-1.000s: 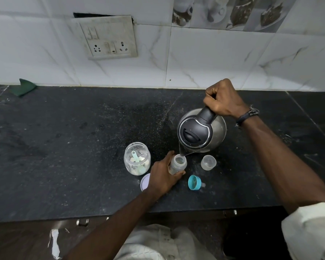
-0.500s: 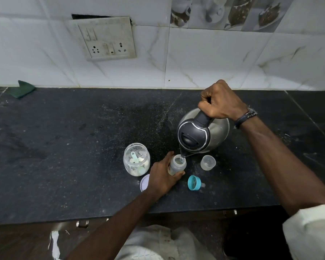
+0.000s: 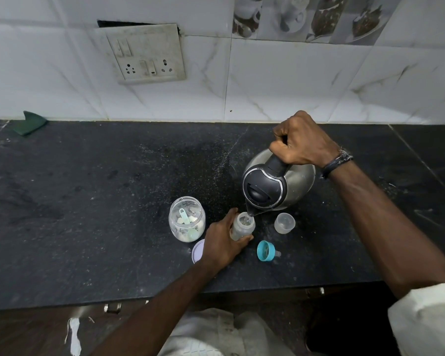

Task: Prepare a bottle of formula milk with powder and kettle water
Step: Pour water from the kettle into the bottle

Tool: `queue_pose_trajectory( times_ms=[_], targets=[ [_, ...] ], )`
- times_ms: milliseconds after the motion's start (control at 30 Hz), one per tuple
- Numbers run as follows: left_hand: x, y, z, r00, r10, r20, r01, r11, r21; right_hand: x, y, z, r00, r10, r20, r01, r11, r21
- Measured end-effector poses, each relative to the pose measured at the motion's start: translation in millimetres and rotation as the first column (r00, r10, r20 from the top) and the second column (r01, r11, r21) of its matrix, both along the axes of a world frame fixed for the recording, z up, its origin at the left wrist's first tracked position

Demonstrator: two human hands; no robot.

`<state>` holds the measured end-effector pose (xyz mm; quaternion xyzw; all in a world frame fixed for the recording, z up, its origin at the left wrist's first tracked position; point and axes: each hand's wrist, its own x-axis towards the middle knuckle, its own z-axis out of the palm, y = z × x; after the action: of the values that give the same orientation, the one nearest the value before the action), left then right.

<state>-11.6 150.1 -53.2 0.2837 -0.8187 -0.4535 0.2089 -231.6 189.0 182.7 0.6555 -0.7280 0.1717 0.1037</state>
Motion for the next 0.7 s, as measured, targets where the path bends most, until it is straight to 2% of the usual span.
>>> queue_pose_trajectory(
  times_ms=[700],
  targets=[
    [-0.9,-0.6,-4.4,1.0,0.006,-0.013,-0.006,1.0,-0.023,0.8,1.4,1.1,0.999,0.041,-0.036,-0.04,0.999,0.015]
  ],
)
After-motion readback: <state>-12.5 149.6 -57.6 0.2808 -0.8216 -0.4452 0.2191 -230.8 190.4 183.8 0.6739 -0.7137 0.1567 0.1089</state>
